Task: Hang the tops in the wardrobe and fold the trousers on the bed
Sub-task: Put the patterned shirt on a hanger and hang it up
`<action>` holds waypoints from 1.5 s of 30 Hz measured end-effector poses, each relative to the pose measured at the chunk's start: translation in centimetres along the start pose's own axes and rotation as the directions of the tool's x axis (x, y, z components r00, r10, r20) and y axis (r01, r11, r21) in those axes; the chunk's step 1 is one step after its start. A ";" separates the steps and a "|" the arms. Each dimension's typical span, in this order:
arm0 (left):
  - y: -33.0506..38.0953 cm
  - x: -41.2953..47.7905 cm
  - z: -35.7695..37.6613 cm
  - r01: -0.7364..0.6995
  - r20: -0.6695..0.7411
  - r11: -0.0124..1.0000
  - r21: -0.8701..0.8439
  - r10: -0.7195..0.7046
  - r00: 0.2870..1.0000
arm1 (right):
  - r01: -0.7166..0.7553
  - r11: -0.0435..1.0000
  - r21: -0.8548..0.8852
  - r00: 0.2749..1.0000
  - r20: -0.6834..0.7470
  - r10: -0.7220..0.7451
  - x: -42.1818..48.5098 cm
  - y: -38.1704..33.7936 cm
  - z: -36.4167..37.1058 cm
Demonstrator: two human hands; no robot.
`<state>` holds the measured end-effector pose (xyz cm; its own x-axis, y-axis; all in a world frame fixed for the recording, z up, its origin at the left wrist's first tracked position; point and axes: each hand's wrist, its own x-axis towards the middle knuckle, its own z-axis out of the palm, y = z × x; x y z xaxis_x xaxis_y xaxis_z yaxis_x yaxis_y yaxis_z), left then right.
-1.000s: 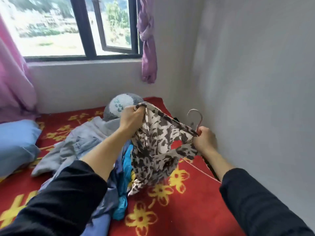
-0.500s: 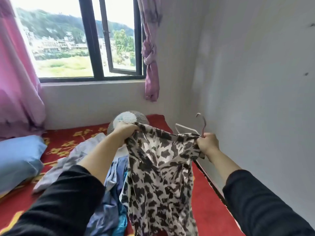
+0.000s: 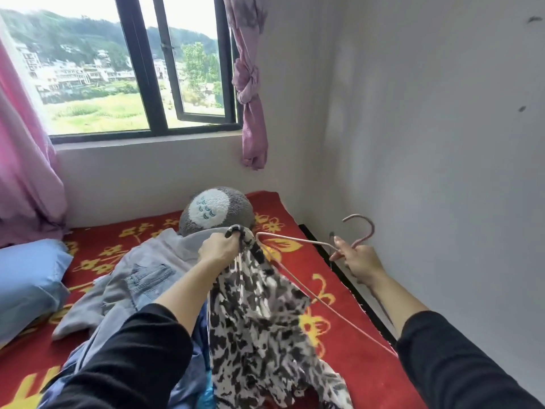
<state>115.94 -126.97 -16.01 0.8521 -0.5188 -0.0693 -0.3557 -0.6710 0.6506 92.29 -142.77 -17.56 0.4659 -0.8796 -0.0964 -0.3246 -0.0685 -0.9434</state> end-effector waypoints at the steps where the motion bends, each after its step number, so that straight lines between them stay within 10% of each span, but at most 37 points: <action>1: -0.1 0.2 0.1 0.002 -0.006 0.999 0.033 -0.002 1.000 | 0.020 1.000 -0.011 0.998 -0.064 -0.020 0.0 0.2 -0.3; 10: -1.3 1.1 -0.3 0.039 -0.115 0.997 0.061 -0.032 0.993 | 0.007 0.994 -0.110 0.992 -0.122 -0.020 -0.6 2.8 -1.5; 23: 1.3 -1.7 0.4 -0.405 0.090 0.912 -0.065 0.409 0.908 | 0.167 0.982 -0.085 0.985 0.051 -0.163 -0.7 -0.5 9.1; 28: -0.9 -1.5 -1.1 -0.566 0.211 0.703 0.429 0.532 0.820 | 0.198 0.980 -0.004 0.977 0.082 -0.197 -1.0 -1.5 9.4; 36: -2.7 -1.6 -1.6 -0.590 0.226 0.770 0.244 0.546 0.807 | -0.191 0.973 0.129 0.660 0.751 0.030 -0.7 -0.5 8.5; 40: -2.7 -2.3 -2.4 -0.625 0.240 0.770 0.125 0.588 0.772 | 0.169 0.928 -0.331 0.719 0.686 0.114 -1.0 0.5 9.9; 45: -2.5 -3.3 -3.4 -0.647 0.231 0.760 -0.058 0.641 0.732 | 0.374 0.807 -0.457 0.724 0.687 0.053 -2.5 2.0 14.3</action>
<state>115.34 -121.79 -14.80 0.3069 -0.9323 0.1912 -0.7995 -0.1436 0.5832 102.27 -133.92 -23.75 0.8860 -0.3172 -0.3383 -0.4637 -0.5999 -0.6520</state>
